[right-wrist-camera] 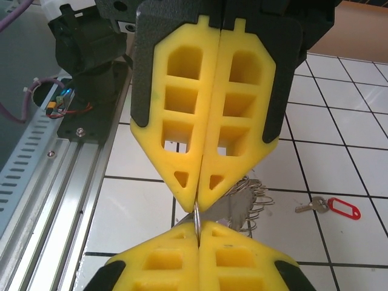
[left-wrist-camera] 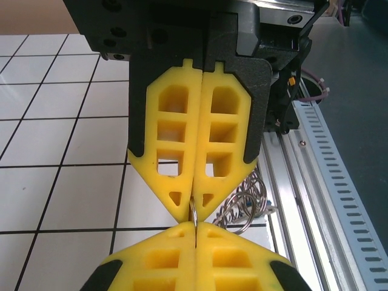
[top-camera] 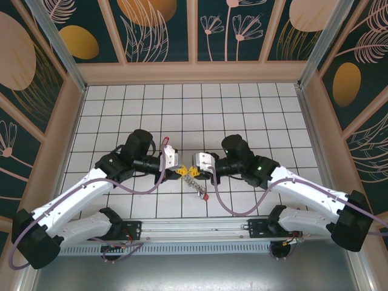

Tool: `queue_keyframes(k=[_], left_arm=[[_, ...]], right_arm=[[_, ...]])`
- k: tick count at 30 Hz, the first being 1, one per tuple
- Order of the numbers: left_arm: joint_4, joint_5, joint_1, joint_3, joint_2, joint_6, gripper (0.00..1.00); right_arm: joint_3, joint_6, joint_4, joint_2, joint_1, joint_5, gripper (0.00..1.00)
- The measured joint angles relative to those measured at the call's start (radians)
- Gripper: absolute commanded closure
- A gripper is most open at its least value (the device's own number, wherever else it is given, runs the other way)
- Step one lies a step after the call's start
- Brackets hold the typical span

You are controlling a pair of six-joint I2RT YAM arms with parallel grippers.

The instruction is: Put the keys on the keyring

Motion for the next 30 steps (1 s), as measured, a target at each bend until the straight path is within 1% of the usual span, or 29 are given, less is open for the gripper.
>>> queue_keyframes(k=[1, 2, 3, 4, 5, 7, 11, 13, 15, 19, 23, 26, 30], left_arm=[[0.000, -0.001, 0.000, 0.000, -0.002, -0.001, 0.96], [0.002, -0.004, 0.000, 0.000, -0.007, -0.006, 0.83], [0.010, -0.006, 0.000, -0.003, -0.017, -0.012, 0.77], [0.024, -0.005, 0.000, -0.010, -0.030, -0.021, 0.75], [0.045, -0.004, 0.000, -0.023, -0.056, -0.039, 0.74], [0.090, -0.003, 0.000, -0.058, -0.114, -0.066, 0.79], [0.184, 0.000, 0.000, -0.150, -0.231, -0.130, 0.77], [0.208, 0.000, 0.000, -0.174, -0.250, -0.153, 0.76], [0.226, 0.000, 0.000, -0.177, -0.240, -0.173, 0.75], [0.253, 0.013, 0.000, -0.176, -0.171, -0.193, 0.72], [0.252, 0.014, 0.000, -0.174, -0.095, -0.198, 0.64], [0.260, 0.010, 0.000, -0.174, -0.084, -0.206, 0.58], [0.331, 0.006, 0.000, -0.179, -0.105, -0.242, 0.57]], right_arm=[[0.000, 0.000, 0.002, 0.000, 0.000, 0.000, 1.00], [0.000, 0.005, 0.008, -0.002, 0.000, 0.000, 1.00], [-0.004, 0.015, 0.024, -0.005, -0.001, -0.003, 1.00], [-0.014, 0.027, 0.048, -0.013, -0.001, -0.003, 1.00], [-0.031, 0.042, 0.078, -0.025, -0.002, -0.003, 1.00], [-0.080, 0.082, 0.148, -0.058, -0.006, -0.004, 1.00], [-0.202, 0.196, 0.351, -0.117, -0.013, -0.011, 1.00], [-0.254, 0.253, 0.450, -0.131, -0.013, -0.013, 1.00], [-0.290, 0.298, 0.536, -0.132, -0.014, -0.019, 1.00], [-0.308, 0.347, 0.623, -0.132, -0.014, -0.027, 1.00], [-0.308, 0.371, 0.676, -0.133, -0.014, -0.031, 1.00], [-0.308, 0.388, 0.688, -0.133, -0.014, -0.032, 1.00], [-0.317, 0.414, 0.727, -0.133, -0.005, -0.028, 1.00]])
